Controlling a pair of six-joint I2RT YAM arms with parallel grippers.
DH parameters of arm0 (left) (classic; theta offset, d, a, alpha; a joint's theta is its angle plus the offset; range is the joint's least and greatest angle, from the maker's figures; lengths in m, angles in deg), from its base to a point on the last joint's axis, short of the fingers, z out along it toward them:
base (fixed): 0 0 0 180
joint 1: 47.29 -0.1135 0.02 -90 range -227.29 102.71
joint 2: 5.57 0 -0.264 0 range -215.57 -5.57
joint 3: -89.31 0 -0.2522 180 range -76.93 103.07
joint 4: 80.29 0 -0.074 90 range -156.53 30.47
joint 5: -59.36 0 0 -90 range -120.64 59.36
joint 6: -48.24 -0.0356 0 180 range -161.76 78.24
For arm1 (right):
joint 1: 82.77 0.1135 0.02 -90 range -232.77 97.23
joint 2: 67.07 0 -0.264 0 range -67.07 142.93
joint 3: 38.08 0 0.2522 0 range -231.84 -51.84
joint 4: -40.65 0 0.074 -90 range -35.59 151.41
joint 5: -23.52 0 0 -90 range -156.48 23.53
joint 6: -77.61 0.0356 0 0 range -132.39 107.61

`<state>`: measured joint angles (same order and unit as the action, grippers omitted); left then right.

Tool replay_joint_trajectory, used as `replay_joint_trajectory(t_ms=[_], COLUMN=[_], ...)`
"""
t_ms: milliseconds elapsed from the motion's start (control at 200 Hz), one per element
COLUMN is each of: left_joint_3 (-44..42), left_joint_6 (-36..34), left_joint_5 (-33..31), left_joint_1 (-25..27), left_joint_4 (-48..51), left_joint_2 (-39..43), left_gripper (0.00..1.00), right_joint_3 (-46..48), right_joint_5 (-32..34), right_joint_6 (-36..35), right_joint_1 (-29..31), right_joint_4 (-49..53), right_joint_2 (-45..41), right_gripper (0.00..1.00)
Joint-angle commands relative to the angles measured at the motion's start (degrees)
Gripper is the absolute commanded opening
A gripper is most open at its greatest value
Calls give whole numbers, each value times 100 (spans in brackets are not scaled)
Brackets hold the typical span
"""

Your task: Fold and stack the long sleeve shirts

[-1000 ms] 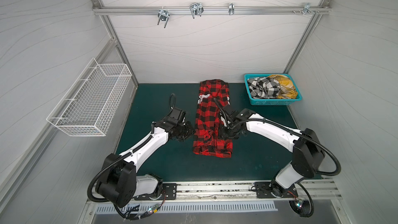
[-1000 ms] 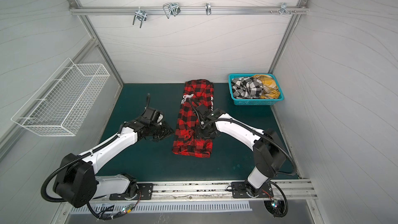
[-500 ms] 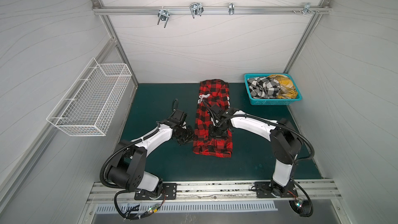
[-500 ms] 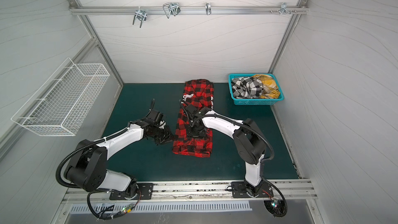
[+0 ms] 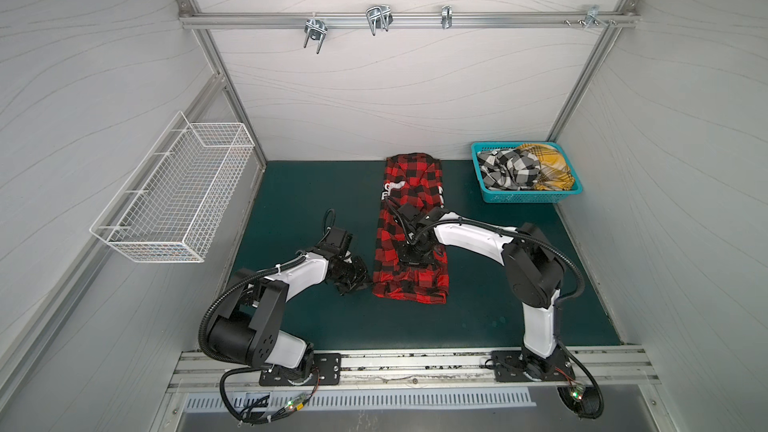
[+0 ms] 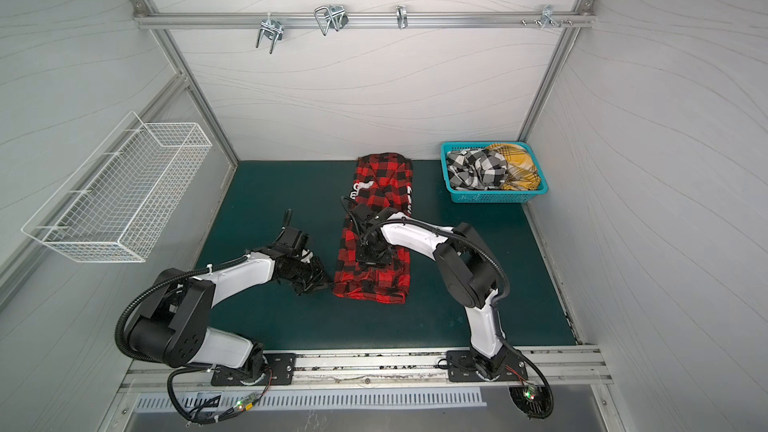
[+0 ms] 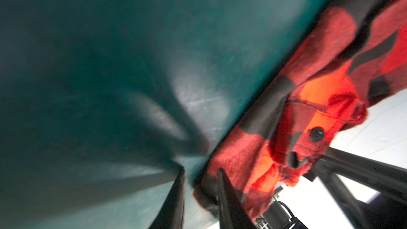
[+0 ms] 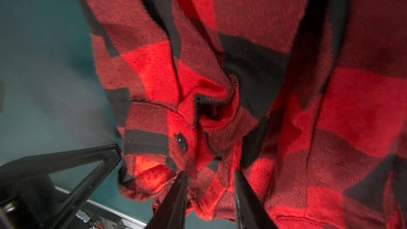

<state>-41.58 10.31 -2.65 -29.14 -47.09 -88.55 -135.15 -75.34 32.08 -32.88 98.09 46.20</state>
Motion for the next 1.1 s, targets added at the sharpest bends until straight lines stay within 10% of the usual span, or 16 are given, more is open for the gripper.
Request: replay_joint_trajectory(t_ms=[0,190,375,800,1096], left_joint_3=[7,5,-37,493,464], left_joint_6=[-12,-75,-74,-392,-364], left_joint_5=[60,84,193,-56,-52], left_joint_1=[-5,-5,6,9,4], left_joint_4=[-134,-160,-259,519,501], left_joint_2=[2,-77,-147,264,223], left_gripper=[27,27,26,26,26], right_joint_3=[-186,-350,-449,-897,-1303], right_joint_5=[-55,65,175,2278,2240], right_joint_6=[159,146,106,-855,-1095], right_joint_1=[73,100,105,1031,1058], right_joint_4=[60,223,374,2094,2039], right_joint_2=[180,219,180,147,656], right_gripper=[31,26,45,35,30])
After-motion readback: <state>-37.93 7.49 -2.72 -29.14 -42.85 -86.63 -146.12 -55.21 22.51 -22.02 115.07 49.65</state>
